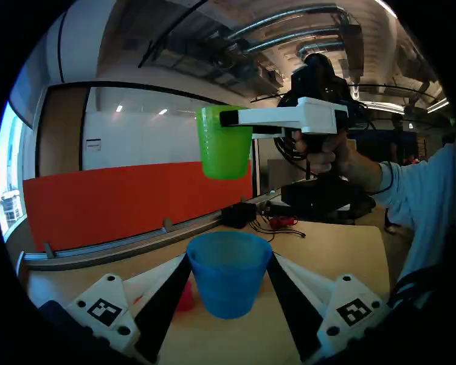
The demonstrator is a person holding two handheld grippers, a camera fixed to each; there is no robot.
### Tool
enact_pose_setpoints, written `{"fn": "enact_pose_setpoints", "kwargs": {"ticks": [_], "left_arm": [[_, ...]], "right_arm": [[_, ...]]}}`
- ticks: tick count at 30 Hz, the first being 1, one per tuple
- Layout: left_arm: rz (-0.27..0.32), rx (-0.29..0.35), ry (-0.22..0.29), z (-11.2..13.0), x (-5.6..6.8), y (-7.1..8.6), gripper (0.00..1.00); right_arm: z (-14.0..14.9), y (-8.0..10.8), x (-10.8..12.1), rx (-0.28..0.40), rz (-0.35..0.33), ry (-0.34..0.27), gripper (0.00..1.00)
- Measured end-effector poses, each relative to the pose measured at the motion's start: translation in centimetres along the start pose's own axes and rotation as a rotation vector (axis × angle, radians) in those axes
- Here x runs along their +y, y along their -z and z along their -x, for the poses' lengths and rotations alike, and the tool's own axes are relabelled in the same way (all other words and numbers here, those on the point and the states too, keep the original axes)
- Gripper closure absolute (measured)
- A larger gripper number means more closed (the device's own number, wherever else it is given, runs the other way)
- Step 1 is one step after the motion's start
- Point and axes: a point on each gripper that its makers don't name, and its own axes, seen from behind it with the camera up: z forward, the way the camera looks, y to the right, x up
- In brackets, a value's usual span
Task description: Pour water
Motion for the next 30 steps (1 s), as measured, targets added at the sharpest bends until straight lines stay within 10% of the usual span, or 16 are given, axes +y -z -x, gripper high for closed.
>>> {"fn": "enact_pose_setpoints", "kwargs": {"ticks": [14, 30], "left_arm": [[-0.006, 0.006, -0.004, -0.7, 0.1, 0.4, 0.13], [-0.03, -0.016, -0.021, -0.3, -0.8, 1.4, 0.13]], "right_arm": [[-0.9, 1.1, 0.4, 0.025, -0.012, -0.09, 0.08], [1.2, 3.3, 1.7, -0.006, 0.034, -0.052, 0.08]]}}
